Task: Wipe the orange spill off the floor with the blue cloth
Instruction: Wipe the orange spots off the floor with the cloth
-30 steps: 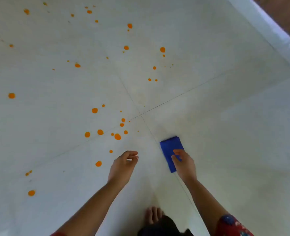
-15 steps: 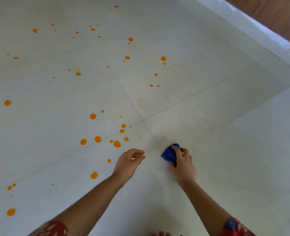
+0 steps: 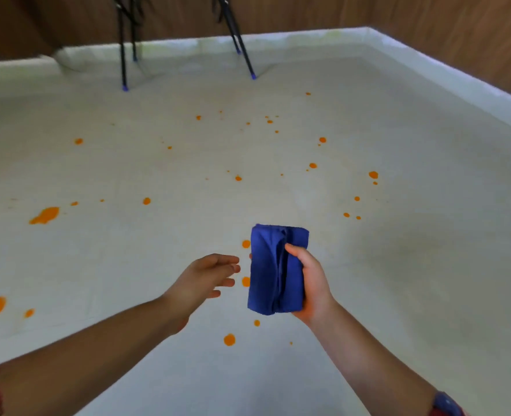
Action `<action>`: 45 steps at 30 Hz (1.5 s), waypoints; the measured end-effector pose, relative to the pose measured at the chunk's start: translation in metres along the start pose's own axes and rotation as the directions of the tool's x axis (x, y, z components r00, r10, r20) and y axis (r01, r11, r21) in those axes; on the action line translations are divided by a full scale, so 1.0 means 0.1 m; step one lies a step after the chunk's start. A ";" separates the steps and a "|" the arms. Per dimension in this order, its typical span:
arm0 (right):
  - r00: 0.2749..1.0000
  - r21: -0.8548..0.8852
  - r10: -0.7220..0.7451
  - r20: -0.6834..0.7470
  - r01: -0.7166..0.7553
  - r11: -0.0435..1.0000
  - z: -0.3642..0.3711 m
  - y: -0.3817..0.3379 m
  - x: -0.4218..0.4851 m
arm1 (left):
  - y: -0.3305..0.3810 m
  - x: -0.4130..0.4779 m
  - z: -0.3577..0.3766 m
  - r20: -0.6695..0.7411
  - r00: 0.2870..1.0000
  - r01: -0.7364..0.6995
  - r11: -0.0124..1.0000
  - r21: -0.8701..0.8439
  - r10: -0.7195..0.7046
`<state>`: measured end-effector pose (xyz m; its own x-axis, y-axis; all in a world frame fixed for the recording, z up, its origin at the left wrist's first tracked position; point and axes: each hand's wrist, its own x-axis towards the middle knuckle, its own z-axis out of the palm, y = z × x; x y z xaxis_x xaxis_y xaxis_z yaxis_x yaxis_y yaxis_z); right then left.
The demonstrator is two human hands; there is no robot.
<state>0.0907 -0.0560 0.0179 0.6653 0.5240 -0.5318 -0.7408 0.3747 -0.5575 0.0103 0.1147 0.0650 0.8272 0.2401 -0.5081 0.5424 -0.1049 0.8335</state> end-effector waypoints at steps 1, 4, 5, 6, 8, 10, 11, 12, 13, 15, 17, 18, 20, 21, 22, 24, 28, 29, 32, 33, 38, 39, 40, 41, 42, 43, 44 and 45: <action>1.000 -0.027 0.006 0.029 -0.005 1.000 0.18 -0.01 0.03 | 0.01 -0.06 -0.10 -0.049 0.999 -0.019 0.999 -0.031 0.017; 0.997 -0.074 0.018 0.073 -0.013 0.997 0.57 0.00 0.07 | 0.01 -0.17 -0.27 -0.196 0.978 -0.100 0.989 -0.107 0.078; 0.996 -0.097 0.022 0.081 -0.014 0.995 0.67 0.02 0.09 | 0.01 -0.19 -0.30 -0.230 0.968 -0.128 0.984 -0.126 0.096; 0.996 -0.115 0.032 0.087 -0.022 0.993 0.77 0.07 0.10 | 0.00 -0.21 -0.33 -0.252 0.961 -0.152 0.977 -0.151 0.110; 0.995 -0.146 0.061 0.080 -0.049 0.988 0.93 0.15 0.14 | 0.00 -0.25 -0.38 -0.236 0.966 -0.158 0.965 -0.208 0.107; 0.995 -0.219 0.078 0.062 -0.063 0.974 1.06 0.19 0.14 | 0.02 -0.26 -0.44 -0.198 0.977 -0.123 0.964 -0.236 0.077; 0.995 -0.254 0.088 0.055 -0.071 0.965 1.12 0.22 0.13 | 0.02 -0.27 -0.49 -0.203 0.977 -0.109 0.965 -0.238 0.060; 0.995 -0.280 0.092 0.050 -0.074 0.957 1.16 0.23 0.13 | 0.03 -0.28 -0.53 -0.228 0.972 -0.105 0.965 -0.240 0.049; 0.995 -0.305 0.087 0.048 -0.069 0.950 1.18 0.21 0.14 | 0.04 -0.27 -0.55 -0.269 0.962 -0.115 0.960 -0.254 0.044; 0.997 -0.354 0.063 0.053 -0.040 0.934 1.25 0.18 0.13 | 0.01 -0.27 -0.66 -0.352 0.936 -0.140 0.936 -0.322 0.019; 0.999 -0.399 0.037 0.033 -0.021 0.917 1.29 0.14 0.15 | -0.05 -0.27 -0.80 -0.383 0.923 -0.144 0.894 -0.425 -0.034; 0.999 -0.425 0.035 0.022 -0.022 0.905 1.31 0.14 0.17 | -0.10 -0.27 -0.89 -0.372 0.927 -0.140 0.869 -0.476 -0.055; 0.999 -0.465 0.036 0.004 -0.030 0.885 1.28 0.12 0.19 | -0.18 -0.27 -1.00 -0.310 0.948 -0.119 0.832 -0.542 -0.067; 0.999 -0.496 0.038 -0.015 -0.040 0.868 1.26 0.16 0.21 | -0.22 -0.28 -1.06 -0.269 0.961 -0.107 0.820 -0.563 -0.059; 0.999 -0.539 0.035 -0.027 -0.044 0.841 1.24 0.20 0.25 | -0.27 -0.27 -1.12 -0.233 0.971 -0.102 0.812 -0.574 -0.044; 0.998 -0.639 -0.013 -0.056 -0.025 0.769 1.20 0.30 0.30 | -0.38 -0.23 -1.19 -0.166 0.986 -0.085 0.803 -0.589 -0.017; 0.983 -0.856 -0.165 -0.075 0.022 0.516 1.09 0.50 0.24 | -0.53 -0.11 -1.28 -0.073 0.997 -0.069 0.827 -0.558 0.033; 0.985 -0.872 -0.154 -0.081 0.005 0.490 1.08 0.58 0.20 | -0.59 -0.09 -1.32 -0.054 0.998 -0.063 0.840 -0.539 0.041; 0.999 -0.783 -0.018 -0.045 -0.024 0.622 1.04 0.68 0.07 | -0.55 -0.07 -1.28 -0.028 0.998 -0.068 0.881 -0.468 0.063; 0.998 -0.717 0.048 -0.044 -0.065 0.694 1.06 0.73 0.04 | -0.55 -0.11 -1.26 -0.005 0.998 -0.065 0.896 -0.440 0.070; 0.979 -0.353 0.174 0.103 -0.128 0.927 1.09 0.97 0.08 | -0.57 -0.32 -1.04 0.389 0.915 0.034 0.936 -0.350 0.112; 0.987 -0.306 0.155 0.054 -0.131 0.943 1.08 1.05 0.16 | -0.63 -0.32 -1.07 0.394 0.913 0.048 0.931 -0.361 0.105; 0.990 -0.288 0.137 -0.016 -0.136 0.948 1.06 1.15 0.24 | -0.72 -0.35 -1.13 0.340 0.937 0.057 0.919 -0.389 0.086; 0.990 -0.306 0.118 -0.080 -0.137 0.942 1.02 1.27 0.34 | -0.82 -0.37 -1.21 0.230 0.972 0.050 0.900 -0.432 0.057; 0.985 -0.351 0.093 -0.147 -0.140 0.926 0.98 1.38 0.43 | -0.94 -0.37 -1.28 0.092 0.996 0.029 0.880 -0.474 0.017; 0.977 -0.429 0.073 -0.199 -0.154 0.890 0.96 1.49 0.51 | -1.09 -0.40 -1.37 -0.052 0.998 0.005 0.857 -0.515 -0.037; 0.972 -0.528 0.044 -0.230 -0.163 0.834 0.97 1.60 0.57 | -1.27 -0.45 -1.44 -0.177 0.980 -0.022 0.842 -0.539 -0.089; 0.973 -0.634 0.014 -0.230 -0.161 0.756 1.00 1.70 0.62 | -1.48 -0.52 -1.52 -0.282 0.950 -0.043 0.839 -0.542 -0.133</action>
<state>-0.0036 0.1169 -0.0457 0.6584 0.3388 -0.6721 -0.6083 -0.2864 -0.7402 -0.1349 0.2642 0.0013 0.6729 0.5138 -0.5322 0.3398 0.4244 0.8393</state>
